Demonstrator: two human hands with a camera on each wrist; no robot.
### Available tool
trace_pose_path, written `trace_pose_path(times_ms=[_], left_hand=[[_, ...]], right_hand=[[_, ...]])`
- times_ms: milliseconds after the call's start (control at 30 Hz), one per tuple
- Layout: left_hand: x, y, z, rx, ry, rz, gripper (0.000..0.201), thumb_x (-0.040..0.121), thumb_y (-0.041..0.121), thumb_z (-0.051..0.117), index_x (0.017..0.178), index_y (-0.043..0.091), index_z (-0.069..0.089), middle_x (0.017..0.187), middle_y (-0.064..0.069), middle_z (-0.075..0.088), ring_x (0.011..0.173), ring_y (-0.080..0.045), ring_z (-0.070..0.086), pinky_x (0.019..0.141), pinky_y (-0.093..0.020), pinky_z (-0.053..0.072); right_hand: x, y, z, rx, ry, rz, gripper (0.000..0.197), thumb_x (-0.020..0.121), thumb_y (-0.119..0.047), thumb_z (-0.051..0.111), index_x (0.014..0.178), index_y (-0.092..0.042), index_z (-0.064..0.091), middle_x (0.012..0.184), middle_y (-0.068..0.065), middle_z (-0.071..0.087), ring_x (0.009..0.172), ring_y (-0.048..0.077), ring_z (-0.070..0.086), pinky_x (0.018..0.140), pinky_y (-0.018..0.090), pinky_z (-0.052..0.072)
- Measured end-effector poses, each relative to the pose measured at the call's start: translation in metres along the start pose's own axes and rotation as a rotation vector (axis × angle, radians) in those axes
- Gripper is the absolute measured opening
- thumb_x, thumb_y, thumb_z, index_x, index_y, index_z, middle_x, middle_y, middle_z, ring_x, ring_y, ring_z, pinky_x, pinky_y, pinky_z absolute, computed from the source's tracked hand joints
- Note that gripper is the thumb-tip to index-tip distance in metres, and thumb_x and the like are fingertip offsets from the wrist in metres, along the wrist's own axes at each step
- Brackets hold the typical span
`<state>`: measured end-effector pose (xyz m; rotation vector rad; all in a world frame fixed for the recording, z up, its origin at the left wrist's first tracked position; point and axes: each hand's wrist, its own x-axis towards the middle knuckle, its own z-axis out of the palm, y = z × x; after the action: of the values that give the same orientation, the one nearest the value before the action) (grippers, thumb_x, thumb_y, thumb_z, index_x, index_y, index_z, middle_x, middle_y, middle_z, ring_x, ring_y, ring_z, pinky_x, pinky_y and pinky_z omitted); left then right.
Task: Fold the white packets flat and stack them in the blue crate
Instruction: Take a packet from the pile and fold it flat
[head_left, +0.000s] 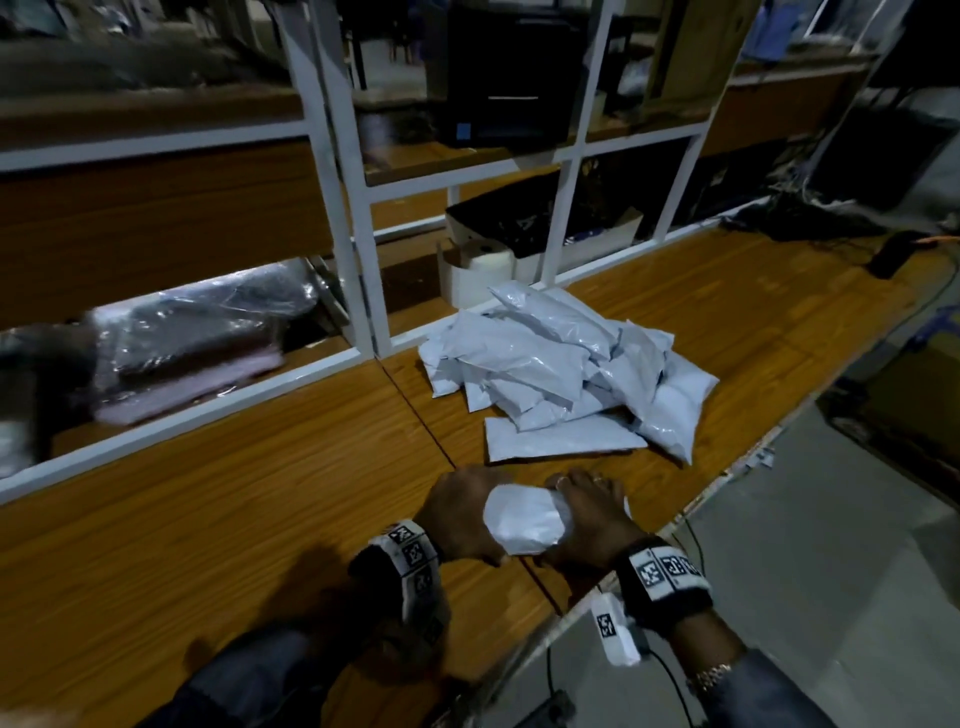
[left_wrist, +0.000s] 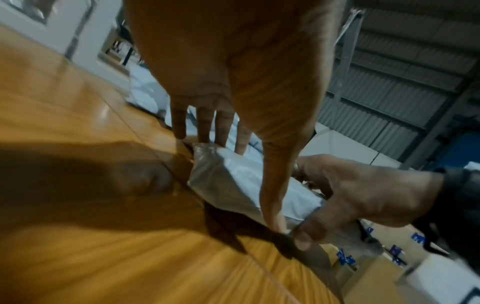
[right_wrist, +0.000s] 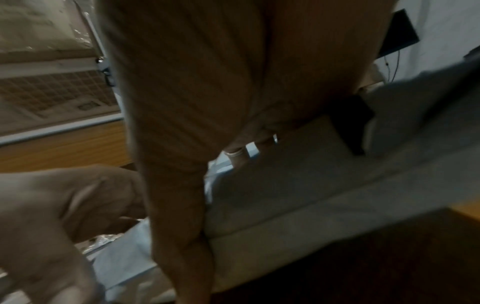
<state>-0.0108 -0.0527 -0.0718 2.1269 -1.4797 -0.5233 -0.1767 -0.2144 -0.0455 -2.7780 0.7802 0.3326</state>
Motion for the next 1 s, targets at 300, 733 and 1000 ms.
trace_pose_path(times_ms=[300, 733, 1000], left_hand=[[-0.152, -0.051, -0.062, 0.092, 0.083, -0.147, 0.089, 0.042, 0.072, 0.084, 0.120, 0.035, 0.062, 0.114, 0.005, 0.063, 0.104, -0.018, 0.058, 0.087, -0.040, 0.050], [-0.384, -0.136, -0.056, 0.086, 0.396, -0.453, 0.044, 0.070, 0.051, 0.058, 0.111, 0.035, 0.066, 0.103, -0.001, 0.071, 0.095, -0.031, 0.069, 0.074, -0.041, 0.056], [-0.396, -0.111, -0.049, 0.111, 0.516, -0.502, 0.098, 0.083, 0.080, 0.037, 0.158, 0.018, 0.030, 0.164, -0.003, 0.030, 0.151, -0.022, 0.026, 0.119, -0.045, 0.027]], right_hand=[[-0.030, -0.141, 0.018, 0.006, 0.037, -0.304, 0.101, 0.050, -0.069, 0.080, 0.136, -0.031, 0.044, 0.133, -0.006, 0.041, 0.130, 0.022, 0.032, 0.107, 0.042, 0.023], [-0.070, -0.338, 0.102, -0.011, -0.048, -0.566, 0.097, 0.055, -0.053, 0.084, 0.143, -0.039, 0.044, 0.131, -0.007, 0.039, 0.126, 0.020, 0.031, 0.094, 0.037, 0.020], [-0.081, -0.329, 0.098, 0.206, -0.021, -0.541, 0.096, 0.076, -0.070, 0.070, 0.155, -0.044, 0.021, 0.163, -0.010, 0.016, 0.150, 0.019, 0.013, 0.119, 0.044, 0.008]])
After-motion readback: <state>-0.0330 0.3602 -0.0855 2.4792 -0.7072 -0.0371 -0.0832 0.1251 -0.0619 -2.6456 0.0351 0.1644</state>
